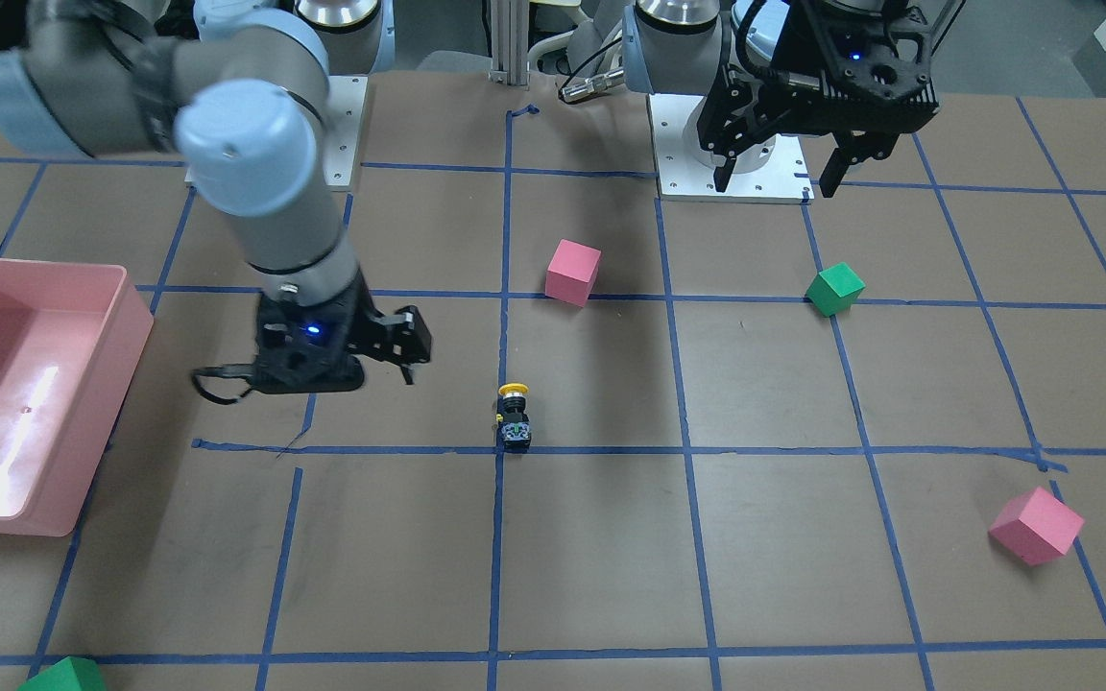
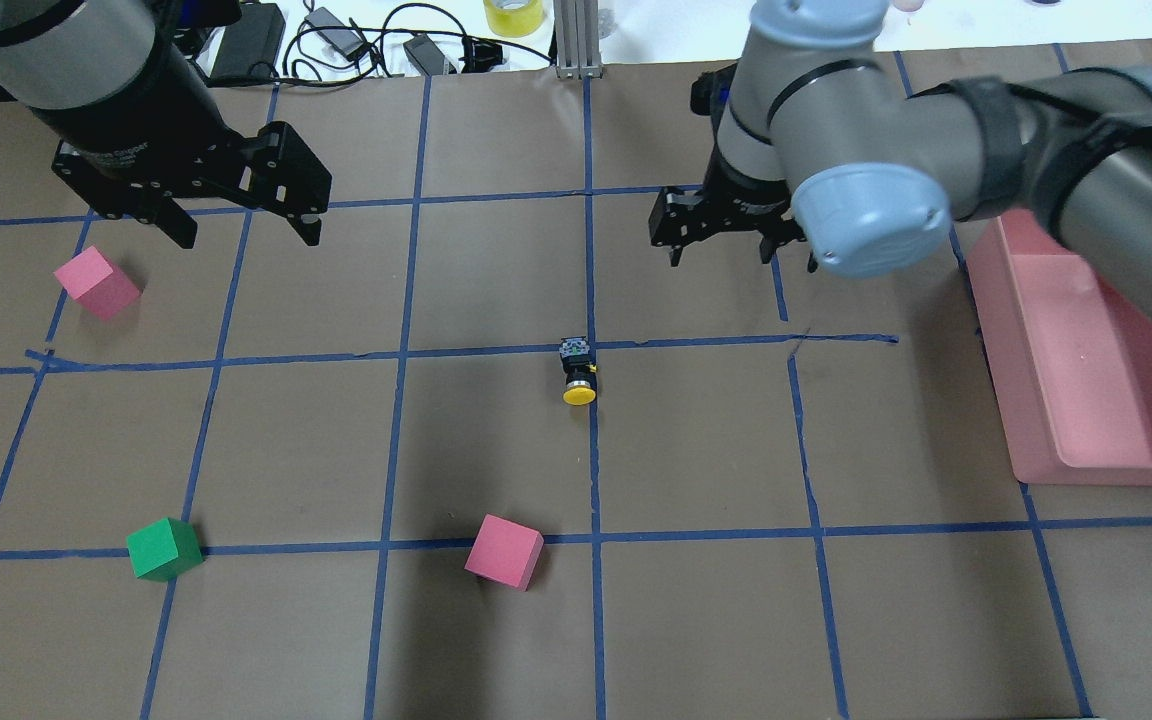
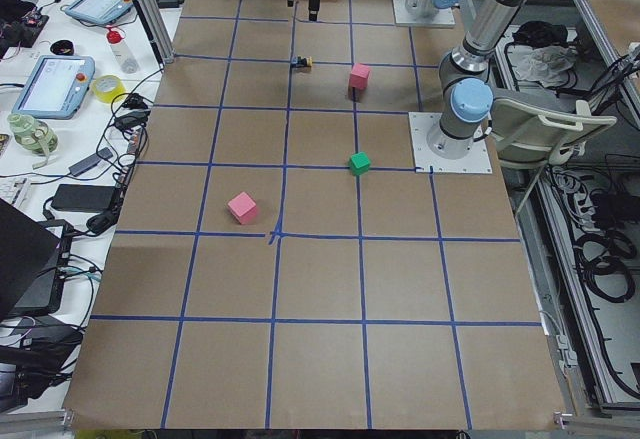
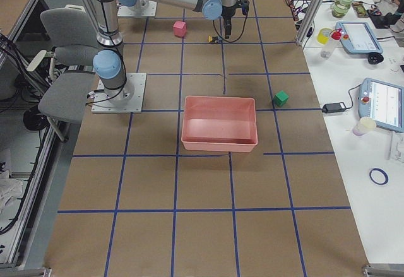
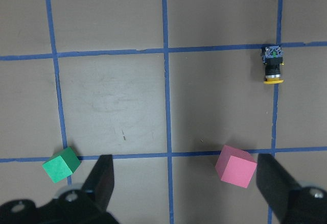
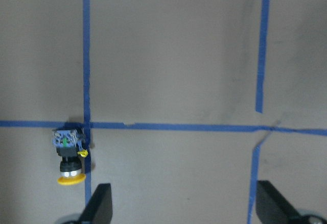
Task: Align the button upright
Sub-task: 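Open the right gripper, release the button lying on its side, and withdraw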
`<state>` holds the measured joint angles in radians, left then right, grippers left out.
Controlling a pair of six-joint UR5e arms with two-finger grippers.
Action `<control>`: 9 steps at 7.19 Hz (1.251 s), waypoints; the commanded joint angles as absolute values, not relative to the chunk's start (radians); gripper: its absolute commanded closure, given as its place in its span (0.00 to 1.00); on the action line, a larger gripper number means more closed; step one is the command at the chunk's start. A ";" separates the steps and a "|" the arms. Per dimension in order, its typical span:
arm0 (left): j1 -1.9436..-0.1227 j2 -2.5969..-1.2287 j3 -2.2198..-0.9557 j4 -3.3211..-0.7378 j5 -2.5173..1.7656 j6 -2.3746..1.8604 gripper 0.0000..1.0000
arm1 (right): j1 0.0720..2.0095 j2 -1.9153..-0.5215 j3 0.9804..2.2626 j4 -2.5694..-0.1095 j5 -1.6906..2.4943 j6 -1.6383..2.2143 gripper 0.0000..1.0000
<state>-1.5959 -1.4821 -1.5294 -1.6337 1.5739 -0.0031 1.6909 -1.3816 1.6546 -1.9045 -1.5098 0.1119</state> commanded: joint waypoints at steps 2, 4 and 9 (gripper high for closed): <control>-1.597 -1.483 -1.529 -1.634 1.574 -0.003 0.00 | 1.634 -1.491 1.519 -1.668 -1.650 0.040 0.00; -1.595 -1.483 -1.531 -1.634 1.574 -0.003 0.00 | 1.632 -1.506 1.508 -1.672 -1.562 0.063 0.00; -1.597 -1.483 -1.531 -1.634 1.574 -0.003 0.00 | 1.628 -1.545 1.494 -1.642 -1.568 0.061 0.00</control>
